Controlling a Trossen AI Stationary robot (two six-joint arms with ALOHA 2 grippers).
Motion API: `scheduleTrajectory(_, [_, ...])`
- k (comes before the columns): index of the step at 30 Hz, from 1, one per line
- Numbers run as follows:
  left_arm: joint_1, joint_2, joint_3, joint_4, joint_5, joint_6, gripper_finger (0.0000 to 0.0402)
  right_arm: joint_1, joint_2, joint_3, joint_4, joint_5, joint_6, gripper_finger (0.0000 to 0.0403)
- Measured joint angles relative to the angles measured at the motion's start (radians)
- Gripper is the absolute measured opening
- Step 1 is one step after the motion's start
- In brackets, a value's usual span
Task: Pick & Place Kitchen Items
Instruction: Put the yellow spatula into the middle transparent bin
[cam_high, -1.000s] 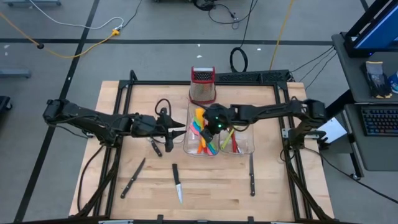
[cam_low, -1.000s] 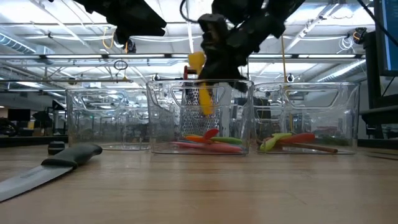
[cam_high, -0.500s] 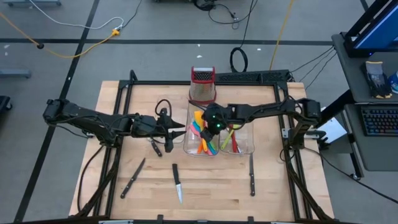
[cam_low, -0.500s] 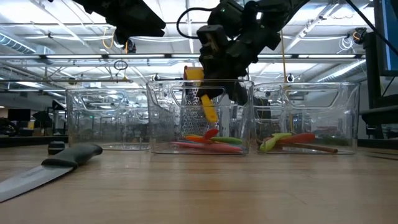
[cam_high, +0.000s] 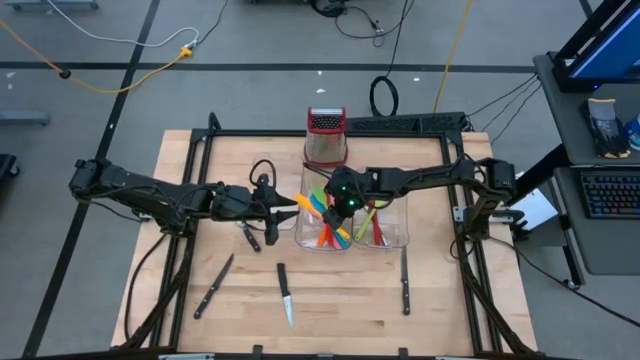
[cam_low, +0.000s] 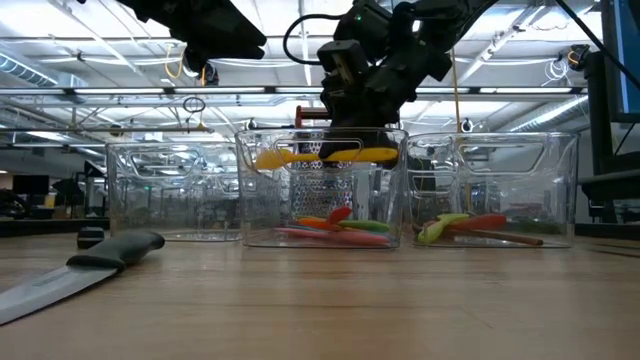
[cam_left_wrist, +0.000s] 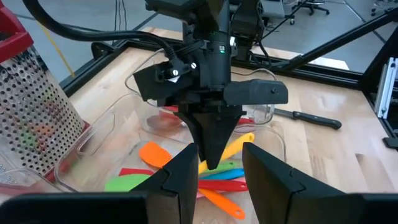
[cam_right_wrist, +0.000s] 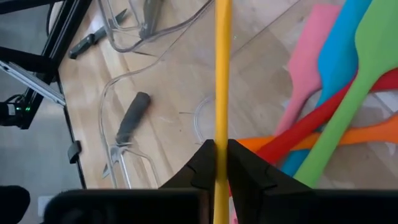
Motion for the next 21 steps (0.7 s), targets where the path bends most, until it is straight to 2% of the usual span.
scheduleTrajectory(4, [0.0,0.0,0.0,0.0,0.0,0.0,0.0127,0.002,0.0,0.0,0.0,0.054,0.004,0.003])
scheduleTrajectory(9, [0.0,0.0,0.0,0.0,0.0,-0.004,0.0127,0.002,-0.009,0.0,0.015,0.106,0.004,0.001])
scheduleTrajectory(13, [0.0,0.0,0.0,0.0,0.001,-0.005,0.0127,0.002,-0.026,0.001,0.018,0.13,0.023,0.0011])
scheduleTrajectory(21, [0.0,0.0,0.0,-0.009,0.002,-0.005,0.0127,0.013,-0.044,-0.001,-0.106,0.233,0.06,0.0013])
